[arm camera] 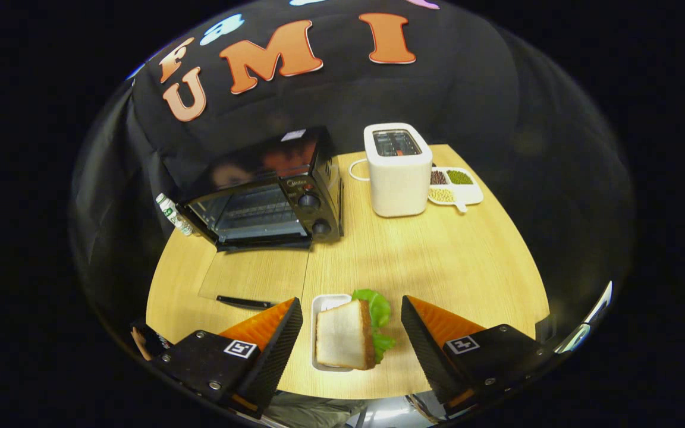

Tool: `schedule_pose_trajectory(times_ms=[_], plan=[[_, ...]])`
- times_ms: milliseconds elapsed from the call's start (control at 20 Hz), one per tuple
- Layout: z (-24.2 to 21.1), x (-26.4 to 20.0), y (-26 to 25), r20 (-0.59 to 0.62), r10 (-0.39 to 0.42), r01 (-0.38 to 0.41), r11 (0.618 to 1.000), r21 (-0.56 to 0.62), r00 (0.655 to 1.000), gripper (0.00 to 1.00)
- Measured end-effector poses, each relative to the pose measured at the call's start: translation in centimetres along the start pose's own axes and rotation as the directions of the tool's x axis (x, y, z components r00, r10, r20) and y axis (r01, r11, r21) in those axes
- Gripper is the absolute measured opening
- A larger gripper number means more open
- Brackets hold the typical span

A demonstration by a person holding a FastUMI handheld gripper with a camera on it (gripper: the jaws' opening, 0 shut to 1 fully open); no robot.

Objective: Open the toaster oven, put the food inside, and close the toaster oven door.

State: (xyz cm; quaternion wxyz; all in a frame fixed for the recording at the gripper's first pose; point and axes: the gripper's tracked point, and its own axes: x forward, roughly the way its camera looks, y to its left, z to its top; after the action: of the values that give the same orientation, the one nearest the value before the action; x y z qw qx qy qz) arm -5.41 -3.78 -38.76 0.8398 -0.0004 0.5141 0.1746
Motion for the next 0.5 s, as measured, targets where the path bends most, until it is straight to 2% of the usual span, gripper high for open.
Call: schedule_pose_trajectory(times_ms=[250,500], plan=[[-3.2,1.2,-1.2,-0.181,0.085,-0.087,0.996,-0.005,0.980,0.99],[-4.6,4.3,-1.0,-0.251,0.132,-0.107,0.988,0.112,0.959,0.99]])
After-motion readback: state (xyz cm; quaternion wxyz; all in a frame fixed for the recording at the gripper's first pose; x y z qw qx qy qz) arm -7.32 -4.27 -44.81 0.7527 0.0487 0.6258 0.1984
